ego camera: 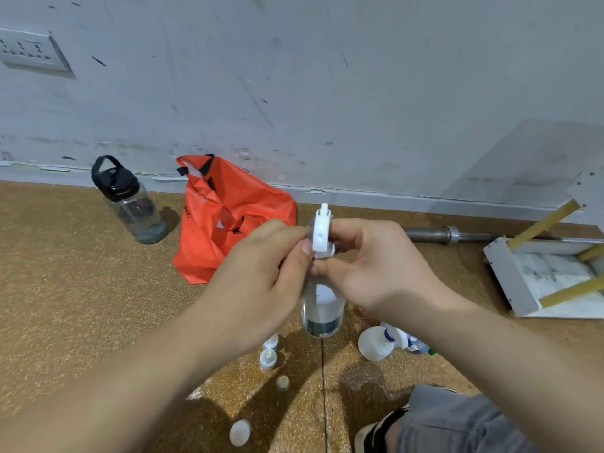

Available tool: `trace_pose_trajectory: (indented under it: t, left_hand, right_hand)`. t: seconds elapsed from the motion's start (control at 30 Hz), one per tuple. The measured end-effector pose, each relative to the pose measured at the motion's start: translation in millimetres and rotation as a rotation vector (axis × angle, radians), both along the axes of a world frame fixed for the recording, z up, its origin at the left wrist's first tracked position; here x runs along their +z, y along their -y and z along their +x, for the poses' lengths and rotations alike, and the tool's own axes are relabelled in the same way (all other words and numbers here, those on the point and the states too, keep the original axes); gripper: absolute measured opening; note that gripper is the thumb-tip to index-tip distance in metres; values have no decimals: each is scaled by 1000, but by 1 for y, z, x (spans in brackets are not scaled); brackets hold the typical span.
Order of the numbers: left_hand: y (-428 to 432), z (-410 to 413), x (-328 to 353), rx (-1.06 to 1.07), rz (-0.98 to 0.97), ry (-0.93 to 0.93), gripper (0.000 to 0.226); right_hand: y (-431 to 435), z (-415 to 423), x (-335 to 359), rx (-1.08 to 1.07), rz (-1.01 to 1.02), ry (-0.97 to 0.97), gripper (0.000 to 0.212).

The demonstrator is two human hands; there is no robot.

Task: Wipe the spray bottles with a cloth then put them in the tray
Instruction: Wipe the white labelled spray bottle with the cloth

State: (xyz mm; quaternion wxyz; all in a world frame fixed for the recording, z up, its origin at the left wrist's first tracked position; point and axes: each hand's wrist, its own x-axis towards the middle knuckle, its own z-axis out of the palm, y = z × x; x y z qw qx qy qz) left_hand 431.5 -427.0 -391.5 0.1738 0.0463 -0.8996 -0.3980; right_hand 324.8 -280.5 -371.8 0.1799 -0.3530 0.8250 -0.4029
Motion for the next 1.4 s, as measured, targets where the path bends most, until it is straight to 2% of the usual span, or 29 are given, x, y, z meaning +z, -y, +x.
trace_pose_trajectory:
  t: [0.1,0.23,0.3,0.33,0.43,0.47,0.5,0.63,0.7,0.8,0.87,0.93,1.0,1.07,1.17,1.27,1.33,1.4]
  left_hand:
    - [-3,-1,1,28,14,-3,26]
    - [-16,11,4,91,-329,60,33]
    - [-15,14,5,91,-348,120,34]
    - [-11,13,5,74,-282,132,32]
    - [4,4,2,22,137,154,34]
    - [5,2,2,17,187,173,33]
    - [4,3,2,10,158,185,31]
    - [-10,20,6,-22,-288,94,22]
    - [-4,22,9,-77,-327,59,19]
    - [12,17,13,-106,-227,19,22]
    - [21,15,14,51,-122,-5,33]
    - [25,11,15,222,72,59,41]
    - [24,10,17,320,269,103,36]
    - [19,12,22,284,335,40,27]
    - [9,19,23,74,181,-80,29]
    - [3,21,11,-51,33,-107,30]
    - [3,19,6,-75,-29,-135,23]
    - [5,15,-2,-5,-43,-167,19]
  right_hand:
    - [-1,-2,8,5,-48,51,20]
    - [-1,2,7,9,-24,85,28]
    - [0,4,3,5,26,47,22]
    - [0,4,2,4,42,29,17]
    - [2,3,2,24,69,17,15]
    - [3,4,3,37,76,15,15]
    - [4,5,3,49,72,27,14]
    - [-2,0,1,68,13,150,18]
    - [-5,-4,2,75,-12,220,20]
    - [-4,-7,7,90,-60,286,22]
    - [-4,-10,7,64,-89,323,20]
    - [-5,-13,6,59,-99,349,22]
    - [-4,-15,6,84,-105,375,25]
    - [-3,-14,5,93,-137,408,26]
    - [1,-13,4,129,-193,442,26]
    - [2,-14,3,182,-183,388,28]
    - [3,-12,4,186,-154,348,28]
    - [2,-10,6,179,-124,337,24]
